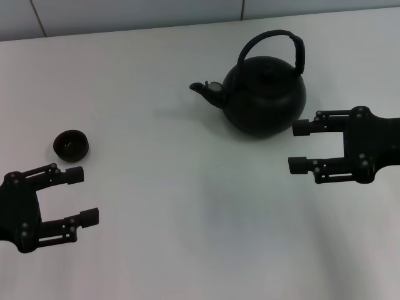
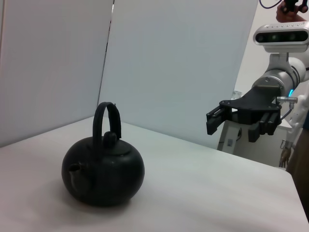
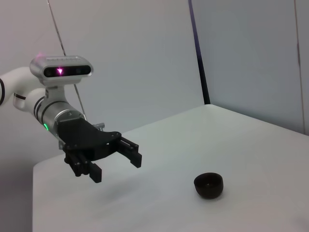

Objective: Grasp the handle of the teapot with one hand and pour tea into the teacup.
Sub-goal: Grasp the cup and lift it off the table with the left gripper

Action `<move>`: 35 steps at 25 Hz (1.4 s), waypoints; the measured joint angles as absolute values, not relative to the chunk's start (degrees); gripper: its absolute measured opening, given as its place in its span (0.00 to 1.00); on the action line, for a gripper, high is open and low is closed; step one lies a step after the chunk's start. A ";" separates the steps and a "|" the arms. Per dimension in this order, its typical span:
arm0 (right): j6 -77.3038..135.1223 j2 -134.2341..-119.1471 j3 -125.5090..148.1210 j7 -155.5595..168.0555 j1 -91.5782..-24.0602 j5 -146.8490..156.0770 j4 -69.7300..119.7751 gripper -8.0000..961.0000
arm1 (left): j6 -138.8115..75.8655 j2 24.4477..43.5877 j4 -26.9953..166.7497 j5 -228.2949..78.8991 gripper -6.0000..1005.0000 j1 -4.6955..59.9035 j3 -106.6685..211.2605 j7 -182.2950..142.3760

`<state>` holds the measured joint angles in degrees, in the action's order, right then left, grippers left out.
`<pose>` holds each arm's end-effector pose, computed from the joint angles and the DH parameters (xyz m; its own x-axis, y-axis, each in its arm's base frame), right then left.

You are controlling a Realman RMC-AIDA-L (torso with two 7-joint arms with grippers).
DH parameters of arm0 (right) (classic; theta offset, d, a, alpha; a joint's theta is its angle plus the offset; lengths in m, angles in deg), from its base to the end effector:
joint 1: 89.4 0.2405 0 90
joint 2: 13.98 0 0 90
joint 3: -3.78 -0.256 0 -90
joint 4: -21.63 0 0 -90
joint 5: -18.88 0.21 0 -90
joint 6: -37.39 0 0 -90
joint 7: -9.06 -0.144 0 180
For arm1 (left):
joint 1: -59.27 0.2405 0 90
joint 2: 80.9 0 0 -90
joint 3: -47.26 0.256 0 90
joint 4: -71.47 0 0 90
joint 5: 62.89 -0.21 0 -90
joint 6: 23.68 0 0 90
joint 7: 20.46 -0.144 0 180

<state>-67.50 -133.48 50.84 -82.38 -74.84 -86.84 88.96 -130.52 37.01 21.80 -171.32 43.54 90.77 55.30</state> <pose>0.2519 0.2694 0.0652 0.8277 -0.2770 -0.4881 -0.3818 -0.9153 -0.1279 -0.2864 0.2508 0.0387 0.8012 0.2620 0.5379 0.3547 -0.9320 -0.0744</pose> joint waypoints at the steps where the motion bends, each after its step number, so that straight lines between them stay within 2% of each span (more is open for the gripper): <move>1: -67.48 -133.47 50.86 -82.38 -74.73 -86.87 88.75 0.75 | -130.16 36.96 21.76 -171.33 0.80 43.40 90.75 55.11; 10: -67.29 -133.32 50.89 -82.06 -74.19 -86.90 87.65 0.75 | -126.75 37.57 23.48 -169.83 0.80 43.11 89.06 52.89; 23: -67.29 -133.34 50.88 -82.02 -72.67 -86.85 87.63 0.75 | -107.36 37.69 25.76 -168.19 0.79 42.96 89.43 54.13; 35: -66.68 -133.37 50.88 -82.26 -71.69 -86.85 87.21 0.75 | -99.63 37.44 27.53 -168.59 0.78 41.52 94.20 53.89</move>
